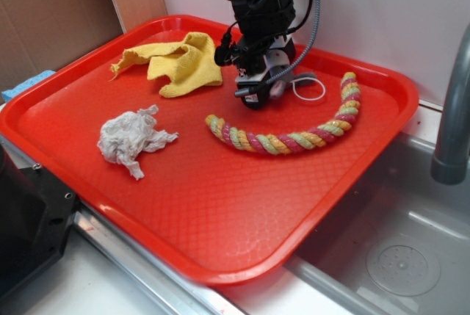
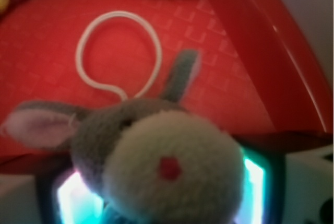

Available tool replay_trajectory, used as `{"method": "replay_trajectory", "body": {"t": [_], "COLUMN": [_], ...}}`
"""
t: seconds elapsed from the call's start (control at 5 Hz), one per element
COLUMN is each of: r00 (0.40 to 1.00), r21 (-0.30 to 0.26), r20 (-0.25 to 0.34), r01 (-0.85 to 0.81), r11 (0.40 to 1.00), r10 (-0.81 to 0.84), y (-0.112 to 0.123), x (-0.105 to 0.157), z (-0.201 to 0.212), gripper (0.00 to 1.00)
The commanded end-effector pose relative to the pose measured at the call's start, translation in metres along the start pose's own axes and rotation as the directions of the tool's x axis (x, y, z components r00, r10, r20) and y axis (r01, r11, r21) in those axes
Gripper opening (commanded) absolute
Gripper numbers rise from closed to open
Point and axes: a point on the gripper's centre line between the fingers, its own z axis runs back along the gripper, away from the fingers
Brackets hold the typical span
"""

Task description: Grab the gray animal.

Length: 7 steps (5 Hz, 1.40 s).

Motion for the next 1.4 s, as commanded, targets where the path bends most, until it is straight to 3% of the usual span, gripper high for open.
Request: {"method": "replay_trajectory", "body": {"t": [0.0, 0.2, 0.4, 0.6, 0.8, 1.0, 1.2], "r00": [0.965, 0.869, 0.718, 0.521, 0.316, 0.233, 0.228], "r21": [0.078, 0.094, 0.182, 0.241, 0.248, 0.279, 0.275], "r20": [-0.021, -0.009, -0.073, -0.089, -0.090, -0.059, -0.046], "r01": [-0.260, -0.492, -0.673, -0.816, -0.911, -0.930, -0.933], "r11": [0.962, 0.865, 0.717, 0.526, 0.329, 0.240, 0.231], "r10": [0.262, 0.495, 0.692, 0.849, 0.944, 0.971, 0.973], "y": [-0.018, -0.025, -0.036, -0.054, -0.077, -0.096, -0.102], "x": [-0.005, -0.017, -0.029, -0.035, -0.040, -0.042, -0.038], "z": [0.053, 0.090, 0.122, 0.143, 0.164, 0.174, 0.172], "gripper": [0.00, 0.00, 0.00, 0.00, 0.00, 0.00, 0.00]}}
